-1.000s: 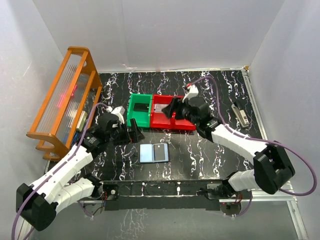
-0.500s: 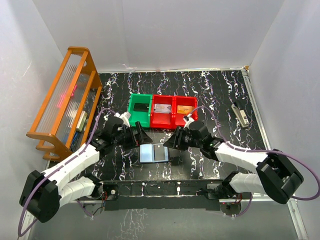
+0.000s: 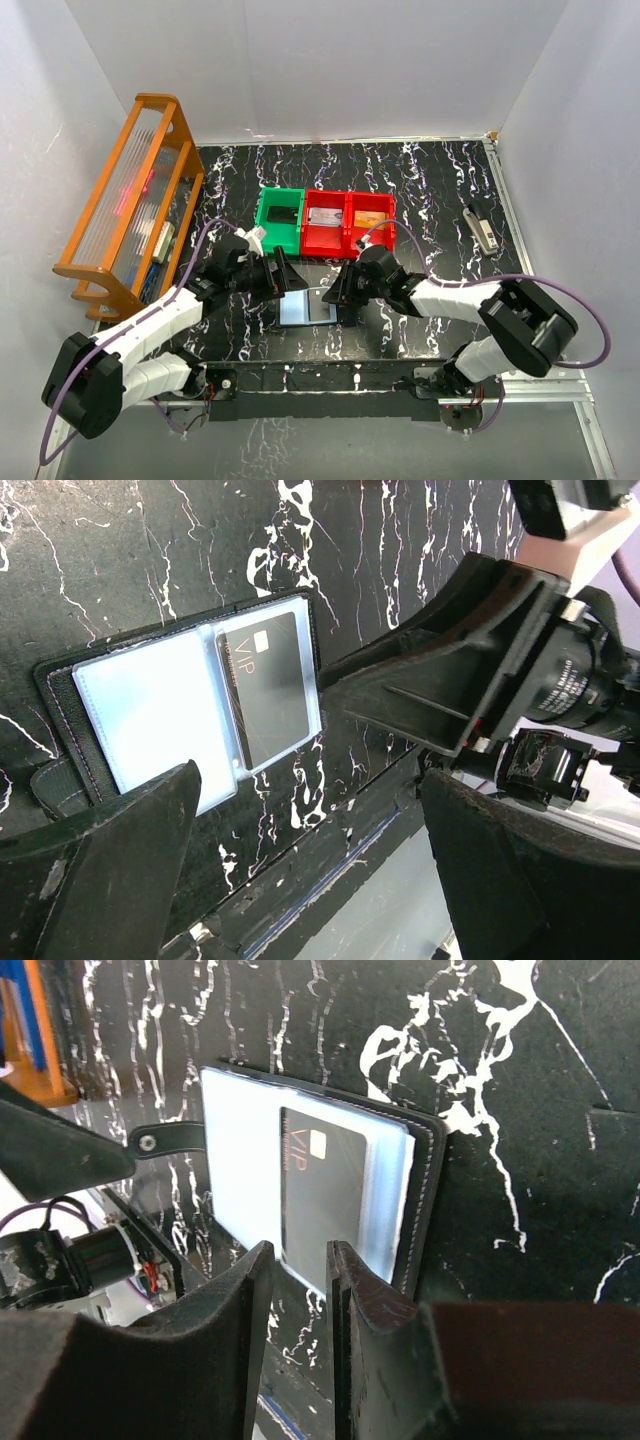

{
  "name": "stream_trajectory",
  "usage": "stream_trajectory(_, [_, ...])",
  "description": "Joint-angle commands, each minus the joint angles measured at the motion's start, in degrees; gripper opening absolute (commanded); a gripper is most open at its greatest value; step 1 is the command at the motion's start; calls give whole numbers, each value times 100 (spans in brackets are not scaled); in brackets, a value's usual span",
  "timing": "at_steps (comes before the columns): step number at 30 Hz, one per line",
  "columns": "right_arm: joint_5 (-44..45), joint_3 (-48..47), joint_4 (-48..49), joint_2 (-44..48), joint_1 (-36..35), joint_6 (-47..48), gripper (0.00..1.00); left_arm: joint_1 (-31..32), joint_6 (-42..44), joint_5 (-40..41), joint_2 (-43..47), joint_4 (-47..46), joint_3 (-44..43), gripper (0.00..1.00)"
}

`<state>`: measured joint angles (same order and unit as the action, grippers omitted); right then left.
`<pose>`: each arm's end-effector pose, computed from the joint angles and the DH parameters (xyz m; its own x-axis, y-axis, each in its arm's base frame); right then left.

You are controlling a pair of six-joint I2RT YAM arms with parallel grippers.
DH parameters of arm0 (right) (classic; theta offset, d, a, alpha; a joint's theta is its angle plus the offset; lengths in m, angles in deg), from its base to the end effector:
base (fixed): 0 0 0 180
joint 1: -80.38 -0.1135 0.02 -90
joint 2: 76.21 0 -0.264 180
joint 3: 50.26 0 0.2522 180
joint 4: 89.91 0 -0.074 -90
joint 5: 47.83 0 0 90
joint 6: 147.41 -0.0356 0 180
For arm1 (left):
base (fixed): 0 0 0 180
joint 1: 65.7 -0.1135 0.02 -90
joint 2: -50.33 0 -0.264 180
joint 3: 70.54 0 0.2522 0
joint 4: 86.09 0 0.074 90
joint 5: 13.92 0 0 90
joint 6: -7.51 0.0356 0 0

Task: Take the credit cards out of the card holder
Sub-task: Place the credit card in the storage box, then remove the credit card from the card holder.

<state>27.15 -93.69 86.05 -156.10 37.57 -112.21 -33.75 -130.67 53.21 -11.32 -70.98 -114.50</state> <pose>0.1837 0.1827 0.1531 -0.9291 0.2151 -0.3008 -0.0724 0.6919 0.7184 0.1833 -0.1306 0.2113 -0.8764 -0.2627 -0.4036 0.1674 0.6197 -0.7668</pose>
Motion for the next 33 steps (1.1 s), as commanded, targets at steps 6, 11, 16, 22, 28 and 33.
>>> stream_trajectory(6, [441, 29, 193, -486, -68, -141, 24, -34, 111, -221, -68, -162, 16, 93])
stream_trajectory(11, [383, 157, 342, -863, -64, -192, 23, 107, 163, -347, -443, -477, -65, 85])
stream_trajectory(16, [587, 230, 281, -882, -65, -212, 23, 180, 304, -158, -790, -392, -231, 71])
stream_trajectory(22, [410, 106, 289, -1047, -67, -110, 23, 352, -126, -20, -1187, -1101, 117, 51])
stream_trajectory(28, [399, 108, 260, -960, -62, -80, 23, 493, -439, 696, -1346, -888, 341, 40])
stream_trajectory(33, [342, 67, 245, -954, -70, -50, 23, 509, -715, 938, -959, -1063, 686, 45])
